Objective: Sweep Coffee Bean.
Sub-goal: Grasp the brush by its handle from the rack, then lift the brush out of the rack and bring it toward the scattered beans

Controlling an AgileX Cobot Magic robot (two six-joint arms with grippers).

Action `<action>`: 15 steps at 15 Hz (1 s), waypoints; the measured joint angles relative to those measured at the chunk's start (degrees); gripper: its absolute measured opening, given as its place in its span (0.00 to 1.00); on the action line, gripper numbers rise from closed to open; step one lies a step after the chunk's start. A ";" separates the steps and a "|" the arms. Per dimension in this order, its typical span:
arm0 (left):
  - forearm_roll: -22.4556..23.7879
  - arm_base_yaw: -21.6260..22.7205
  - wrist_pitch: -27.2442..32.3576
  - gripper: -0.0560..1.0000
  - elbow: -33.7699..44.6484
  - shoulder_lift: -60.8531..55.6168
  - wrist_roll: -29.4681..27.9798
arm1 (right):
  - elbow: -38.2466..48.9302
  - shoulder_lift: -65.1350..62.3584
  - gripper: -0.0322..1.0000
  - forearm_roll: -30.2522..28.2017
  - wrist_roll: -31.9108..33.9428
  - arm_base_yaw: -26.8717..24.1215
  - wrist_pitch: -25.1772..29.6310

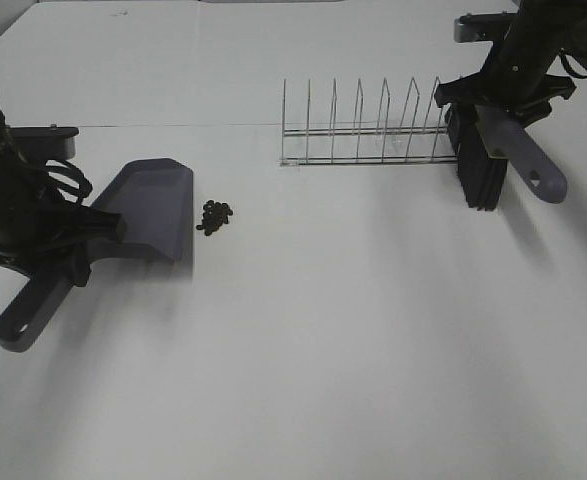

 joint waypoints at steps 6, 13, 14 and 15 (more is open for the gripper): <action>0.06 0.00 0.00 0.36 0.00 0.00 0.06 | 0.00 0.40 0.29 -2.01 3.21 -0.46 -1.43; 0.06 0.00 0.00 0.36 0.00 0.00 0.11 | 0.00 -11.57 0.29 -3.27 4.81 -0.29 0.74; 0.06 0.00 0.00 0.36 0.00 0.00 0.11 | 0.00 -13.69 0.29 -2.52 4.81 -0.17 2.92; 0.06 0.00 0.00 0.36 0.00 0.00 0.11 | 0.00 -15.58 0.29 -1.03 4.01 0.00 6.07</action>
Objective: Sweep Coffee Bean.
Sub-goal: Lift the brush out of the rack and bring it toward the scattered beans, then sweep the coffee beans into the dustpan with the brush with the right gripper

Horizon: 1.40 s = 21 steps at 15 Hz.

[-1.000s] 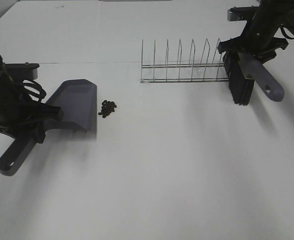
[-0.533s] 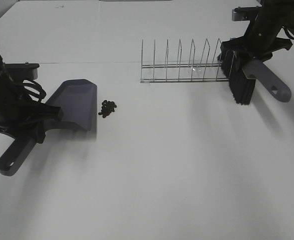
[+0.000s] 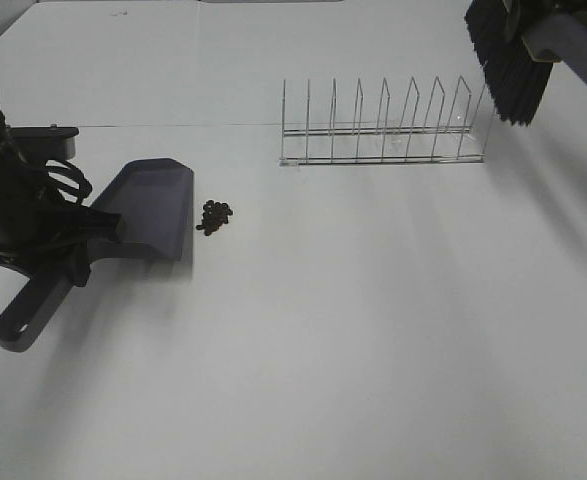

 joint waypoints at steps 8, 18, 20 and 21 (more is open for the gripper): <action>-0.97 0.00 0.74 0.36 0.00 3.04 0.06 | 11.52 -2.01 0.29 -2.29 -0.29 9.85 2.23; -1.26 -3.95 1.38 0.36 -0.69 8.88 -0.34 | 17.65 7.79 0.29 -12.43 11.23 25.73 -4.24; -1.55 -3.95 1.26 0.36 -0.69 8.94 -0.34 | 14.15 10.77 0.29 -11.46 10.89 28.88 -3.78; -1.66 -3.95 1.32 0.36 -0.69 8.94 -0.34 | 11.80 12.89 0.29 -10.43 10.31 30.65 -2.52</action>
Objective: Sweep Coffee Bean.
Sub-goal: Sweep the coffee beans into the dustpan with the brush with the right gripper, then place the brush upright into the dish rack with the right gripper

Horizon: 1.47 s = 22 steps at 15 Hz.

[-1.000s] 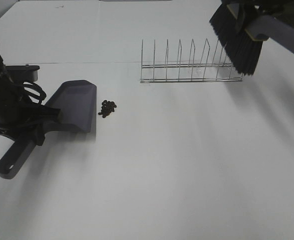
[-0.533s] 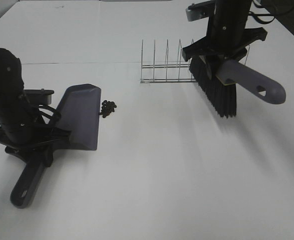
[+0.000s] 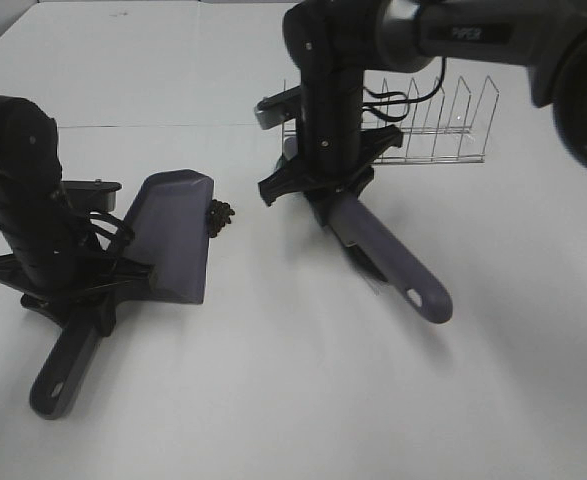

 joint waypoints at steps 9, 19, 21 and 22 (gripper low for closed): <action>-0.06 0.00 0.00 0.36 0.00 0.00 0.00 | -20.05 6.30 0.29 12.43 -5.04 9.51 5.04; -0.06 0.00 0.00 0.36 0.00 0.00 0.00 | -24.75 -4.01 0.29 -0.97 -3.67 3.50 5.33; -0.06 0.00 0.00 0.36 0.00 0.00 0.00 | -24.24 -7.28 0.29 -1.38 -4.01 -1.32 5.33; -0.06 0.00 0.00 0.36 0.00 0.00 0.00 | -22.75 -9.05 0.29 -1.38 -4.24 -4.13 5.33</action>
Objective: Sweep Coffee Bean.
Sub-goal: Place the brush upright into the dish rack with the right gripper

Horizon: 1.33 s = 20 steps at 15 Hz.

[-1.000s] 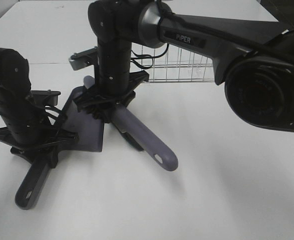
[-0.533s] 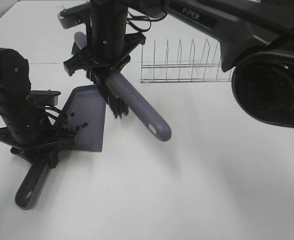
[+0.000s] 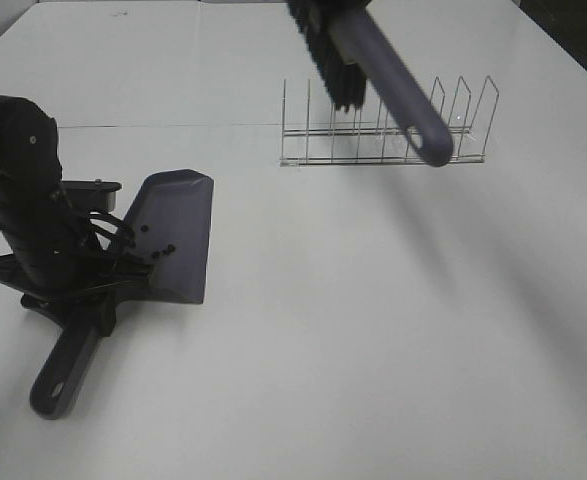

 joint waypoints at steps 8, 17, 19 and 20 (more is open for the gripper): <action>0.00 0.00 0.00 0.36 0.00 0.00 0.00 | 25.67 -11.12 0.29 1.60 -0.74 -22.80 -0.23; -0.11 0.00 -0.17 0.36 0.00 0.00 0.06 | 41.08 -10.14 0.29 4.07 -2.86 -24.41 -6.70; -0.34 0.00 -0.29 0.36 0.00 0.00 0.06 | 41.08 -9.51 0.29 4.07 -2.86 -24.41 -8.31; -0.34 0.00 -0.34 0.36 0.00 0.00 0.06 | 41.08 -8.82 0.29 4.07 -2.86 -24.41 -9.05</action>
